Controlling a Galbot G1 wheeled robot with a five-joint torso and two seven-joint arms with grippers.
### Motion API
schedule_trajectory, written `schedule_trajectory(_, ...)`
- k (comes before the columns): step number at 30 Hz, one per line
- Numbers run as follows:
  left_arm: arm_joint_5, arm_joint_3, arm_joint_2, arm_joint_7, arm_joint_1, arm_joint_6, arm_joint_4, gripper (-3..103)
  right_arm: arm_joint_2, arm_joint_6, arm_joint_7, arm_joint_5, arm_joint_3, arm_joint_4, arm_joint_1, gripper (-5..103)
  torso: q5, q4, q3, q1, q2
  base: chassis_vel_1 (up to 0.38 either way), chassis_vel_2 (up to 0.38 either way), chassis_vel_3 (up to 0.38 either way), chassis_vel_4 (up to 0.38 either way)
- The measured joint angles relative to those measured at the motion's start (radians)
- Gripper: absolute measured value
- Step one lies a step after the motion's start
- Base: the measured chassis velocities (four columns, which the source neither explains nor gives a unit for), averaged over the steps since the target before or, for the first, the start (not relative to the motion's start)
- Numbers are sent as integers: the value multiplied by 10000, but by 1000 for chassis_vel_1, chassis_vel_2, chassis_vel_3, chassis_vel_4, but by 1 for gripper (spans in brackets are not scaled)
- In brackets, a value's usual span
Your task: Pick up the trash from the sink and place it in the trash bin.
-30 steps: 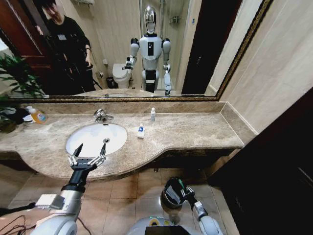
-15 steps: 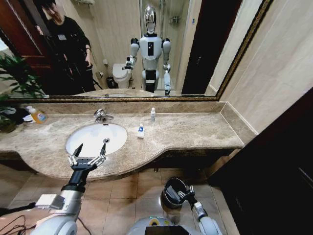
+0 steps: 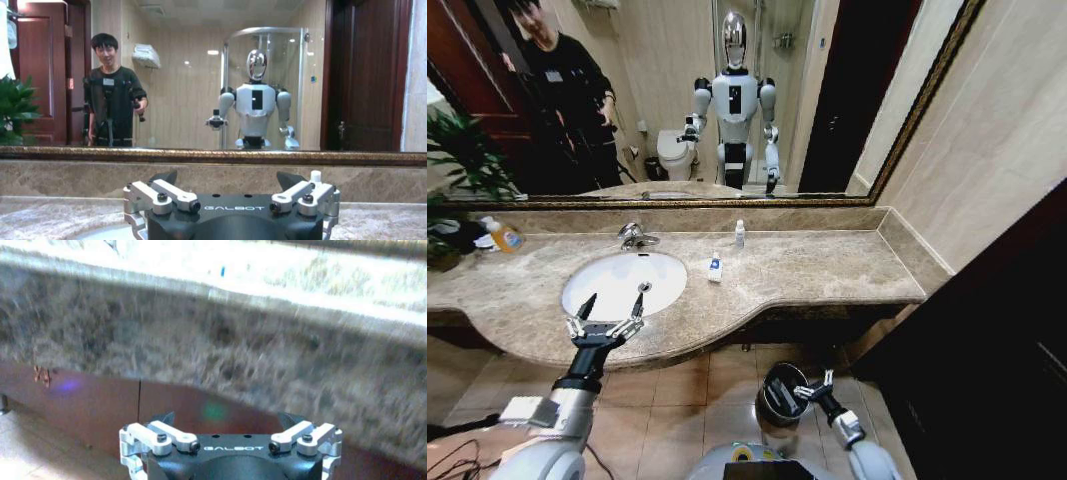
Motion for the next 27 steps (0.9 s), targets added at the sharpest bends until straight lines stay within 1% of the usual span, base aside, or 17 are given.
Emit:
schedule_trajectory(2,0,0,0,1,0,0,0,100,-378,-91,-85,613,263,747,-204,100,-2,1,0,0,0,0,0,0,0)
schedule_trajectory(3,0,0,0,1,0,0,0,100,-378,-91,-85,613,263,747,-204,100,-2,1,0,0,0,0,0,0,0)
schedule_trajectory(6,0,0,0,0,0,0,0,100,-831,-615,-175,1513,615,1957,-436,100,-3,1,0,0,0,0,0,0,0)
schedule_trajectory(8,0,0,0,0,0,0,0,100,-960,-932,-193,1758,678,2576,-479,100,-1,1,0,0,0,0,0,0,0)
schedule_trajectory(9,0,0,0,0,0,0,0,100,-960,-932,-193,1758,678,2576,-479,100,-1,1,0,0,0,0,0,0,0)
schedule_trajectory(10,0,0,0,0,0,0,0,100,-1025,-1136,-195,1858,684,2924,-485,100,-1,1,0,0,0,0,0,0,0)
schedule_trajectory(12,0,0,0,0,0,0,0,100,-1257,-1864,-197,2264,604,3949,-341,100,-5,1,0,0,0,0,0,0,0)
schedule_trajectory(13,0,0,0,0,0,0,0,100,-1257,-1864,-197,2264,604,3949,-341,100,-5,1,0,0,0,0,0,0,0)
schedule_trajectory(14,0,0,0,0,0,0,0,100,-1319,-2059,-185,2383,564,4170,-244,100,-3,1,0,0,0,0,0,0,0)
schedule_trajectory(15,0,0,0,0,0,0,0,100,-1503,-2595,-80,2675,441,4659,85,100,-3,3,0,0,0,0,0,0,0)
schedule_trajectory(16,0,0,0,0,0,0,0,100,-1588,-2831,-36,2824,389,4834,214,100,-3,3,0,0,-1,0,0,0,0)
schedule_trajectory(17,0,0,0,0,0,0,0,100,-1588,-2831,-36,2824,389,4834,214,100,-3,3,0,0,-1,0,0,0,0)
schedule_trajectory(20,0,0,0,0,0,0,0,100,-2001,-4125,210,3600,81,5461,805,100,-3,1,0,0,0,0,0,0,0)
schedule_trajectory(21,0,0,0,0,0,0,0,100,-2001,-4125,210,3600,81,5461,805,100,-3,1,0,0,0,0,0,0,0)
schedule_trajectory(24,0,0,0,0,0,0,0,100,-2213,-4800,273,3866,-203,5540,1440,100,-2,2,1,1,-1,0,0,0,0)
schedule_trajectory(26,0,0,0,0,0,0,0,100,-2242,-4929,266,3912,-259,5540,1578,100,-2,3,1,1,-1,0,0,0,0)
schedule_trajectory(27,0,0,0,0,0,0,0,100,-2302,-5269,259,4083,-373,5575,1854,100,-1,2,1,1,-1,0,0,0,0)
